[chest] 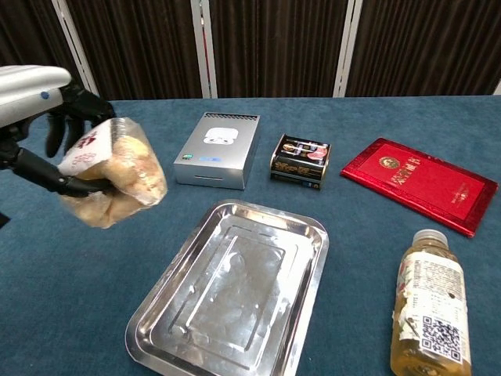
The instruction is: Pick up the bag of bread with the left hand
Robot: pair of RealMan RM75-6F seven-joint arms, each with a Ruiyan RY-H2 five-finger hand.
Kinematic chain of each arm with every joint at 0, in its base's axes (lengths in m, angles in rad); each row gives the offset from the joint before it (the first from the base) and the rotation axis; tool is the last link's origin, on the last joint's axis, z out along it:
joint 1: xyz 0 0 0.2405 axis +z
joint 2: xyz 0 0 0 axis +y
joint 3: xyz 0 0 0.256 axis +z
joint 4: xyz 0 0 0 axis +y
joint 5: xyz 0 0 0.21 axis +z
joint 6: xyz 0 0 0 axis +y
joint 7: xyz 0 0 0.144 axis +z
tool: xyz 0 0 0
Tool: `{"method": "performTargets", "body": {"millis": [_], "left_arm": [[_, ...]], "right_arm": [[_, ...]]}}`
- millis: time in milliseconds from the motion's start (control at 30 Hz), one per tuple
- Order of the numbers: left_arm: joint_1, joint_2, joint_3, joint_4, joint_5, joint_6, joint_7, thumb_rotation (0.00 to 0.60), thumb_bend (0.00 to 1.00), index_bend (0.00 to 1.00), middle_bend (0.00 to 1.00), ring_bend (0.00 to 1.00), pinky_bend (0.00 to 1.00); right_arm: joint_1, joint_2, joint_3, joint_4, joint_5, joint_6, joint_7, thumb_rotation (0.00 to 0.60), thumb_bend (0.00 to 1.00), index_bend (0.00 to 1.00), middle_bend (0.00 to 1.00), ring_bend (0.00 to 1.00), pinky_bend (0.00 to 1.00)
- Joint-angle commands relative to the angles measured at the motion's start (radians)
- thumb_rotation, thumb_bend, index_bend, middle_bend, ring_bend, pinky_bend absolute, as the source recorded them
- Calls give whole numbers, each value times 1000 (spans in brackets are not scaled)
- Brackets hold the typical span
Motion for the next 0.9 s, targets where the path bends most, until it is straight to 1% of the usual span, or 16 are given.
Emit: {"method": "performTargets", "body": {"millis": [33,133,200,267,300,367,467,533,600,667,733,800,900], "left_arm": [[-61,-88,-26,-30,-44,-51,89,600,259,447,374,354,428],[-85,-136,-33,-39,-93,-61,151,600,245,334,215,200,289],[-93,-148,-32,-49,-123,-56,194,600,229,180,83,87,191],[-90,-134,-24,-58,-135,-38,229,600,209,50,18,30,137],[-86,-123,-21,-62,-139,-27,239,600,200,10,1,9,119],[-71,-92,-13,-75,-150,-5,234,600,195,0,0,0,113],[-26,-9,1,-94,-155,46,178,600,189,0,0,0,113],[14,59,23,-93,-119,85,109,600,181,0,0,0,112],[64,131,52,-68,-65,132,15,600,165,0,0,0,91],[116,193,83,-21,-13,186,-88,600,142,0,0,0,56],[163,226,107,42,34,241,-182,600,120,0,0,0,33],[216,244,134,125,70,302,-278,600,102,0,0,0,16],[269,249,159,221,93,354,-377,600,90,0,0,0,13]], "right_arm": [[0,3,1,1,2,0,8,600,301,0,0,0,90],[-1,5,2,1,3,0,15,600,302,0,0,0,90],[-2,8,2,0,4,1,21,600,302,0,0,0,90],[-3,11,2,0,3,2,26,600,302,0,0,0,90],[-3,11,2,0,4,1,28,600,302,0,0,0,90],[-3,12,3,0,4,2,31,600,302,0,0,0,89],[-3,12,2,-2,1,3,27,600,302,0,0,0,90],[-3,10,1,-5,1,1,20,600,302,0,0,0,90],[-1,8,1,-8,5,-3,13,600,302,0,0,0,90],[0,5,1,-7,7,-5,4,600,302,0,0,0,90],[0,3,1,-6,9,-7,0,600,302,0,0,0,90],[-1,2,2,-5,12,-6,-5,600,302,0,0,0,90],[-2,1,1,-7,13,-4,-12,600,302,0,0,0,90]]}}
